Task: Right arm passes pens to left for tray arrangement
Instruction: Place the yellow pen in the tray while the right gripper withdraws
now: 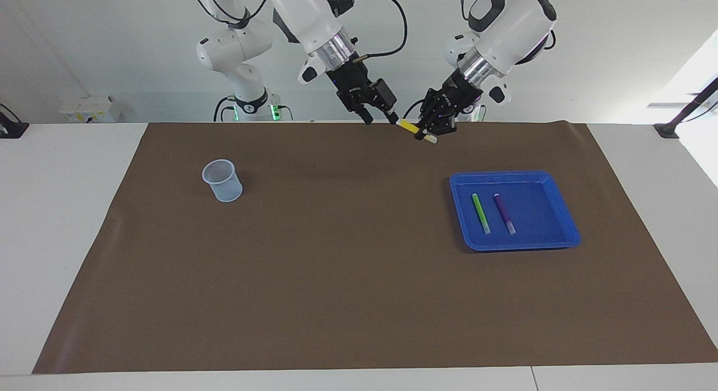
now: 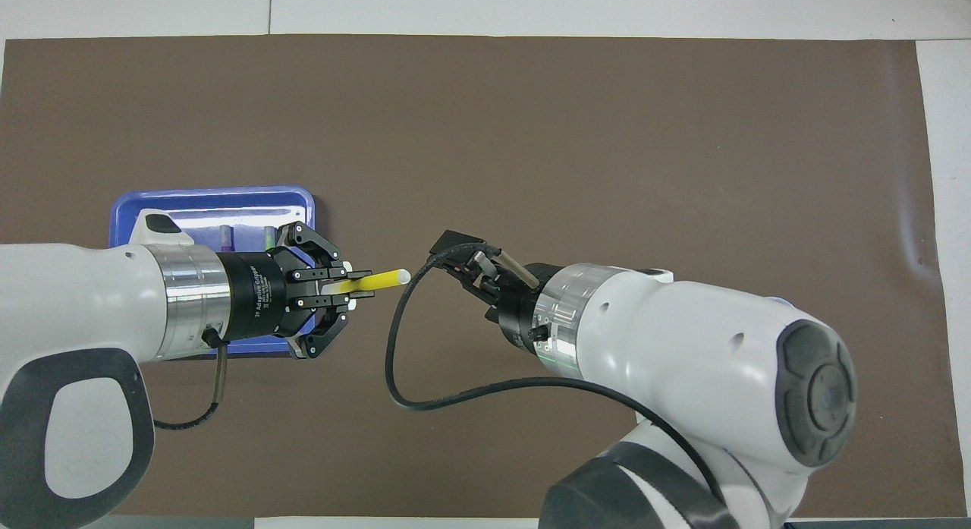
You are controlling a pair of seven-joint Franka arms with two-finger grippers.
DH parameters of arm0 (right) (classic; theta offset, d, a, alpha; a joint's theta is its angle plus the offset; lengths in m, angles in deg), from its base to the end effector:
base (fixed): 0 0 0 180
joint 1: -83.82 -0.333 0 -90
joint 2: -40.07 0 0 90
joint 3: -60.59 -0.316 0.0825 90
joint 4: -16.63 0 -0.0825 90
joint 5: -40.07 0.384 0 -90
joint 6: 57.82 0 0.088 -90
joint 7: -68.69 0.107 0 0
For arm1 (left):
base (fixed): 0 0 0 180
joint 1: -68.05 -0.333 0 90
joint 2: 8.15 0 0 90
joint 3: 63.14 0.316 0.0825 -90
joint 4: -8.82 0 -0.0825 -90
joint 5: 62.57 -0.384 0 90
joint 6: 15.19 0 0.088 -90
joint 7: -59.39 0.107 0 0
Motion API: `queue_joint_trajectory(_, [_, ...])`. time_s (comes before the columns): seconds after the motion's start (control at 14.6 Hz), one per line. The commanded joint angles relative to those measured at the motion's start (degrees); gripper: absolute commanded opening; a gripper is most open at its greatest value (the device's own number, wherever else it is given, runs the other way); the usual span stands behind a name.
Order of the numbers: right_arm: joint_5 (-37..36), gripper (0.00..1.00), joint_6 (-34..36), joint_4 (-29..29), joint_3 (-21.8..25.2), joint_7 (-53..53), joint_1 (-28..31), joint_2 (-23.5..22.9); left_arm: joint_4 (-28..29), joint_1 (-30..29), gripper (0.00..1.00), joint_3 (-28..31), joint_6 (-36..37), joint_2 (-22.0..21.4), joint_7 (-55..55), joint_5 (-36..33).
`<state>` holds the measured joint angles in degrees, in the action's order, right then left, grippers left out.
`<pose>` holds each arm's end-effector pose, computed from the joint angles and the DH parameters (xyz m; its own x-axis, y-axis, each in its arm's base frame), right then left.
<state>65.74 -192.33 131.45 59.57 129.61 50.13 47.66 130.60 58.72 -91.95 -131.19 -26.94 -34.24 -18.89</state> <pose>0.4556 0.3239 0.5688 0.7874 -0.5928 -0.1688 -0.5761 -0.6105 -0.5435 0.4437 -0.2250 0.5563 0.0203 0.8333 -0.5525 0.9962 0.0301 0.0819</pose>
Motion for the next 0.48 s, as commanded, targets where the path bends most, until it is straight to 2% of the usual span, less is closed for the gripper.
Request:
queue_joint_trajectory(0.0, [0.3, 1.0, 6.3, 0.3, -0.1, -11.7, 5.5, 1.1, 0.5, -4.2, 0.0, 0.1, 4.1, -0.6, 12.6, 0.6])
queue_joint_trajectory(0.21, [-0.3, 1.0, 13.5, 0.3, 0.1, -27.4, 15.2, 1.5, 0.7, -12.1, 0.0, 0.1, 9.4, -0.5, 34.4, -1.5])
queue_joint_trajectory(0.41, [-7.4, 1.0, 19.7, 0.1, 0.1, -40.2, 24.2, 1.6, 0.7, -16.5, 0.0, 0.1, 10.1, 4.5, 55.1, -12.3])
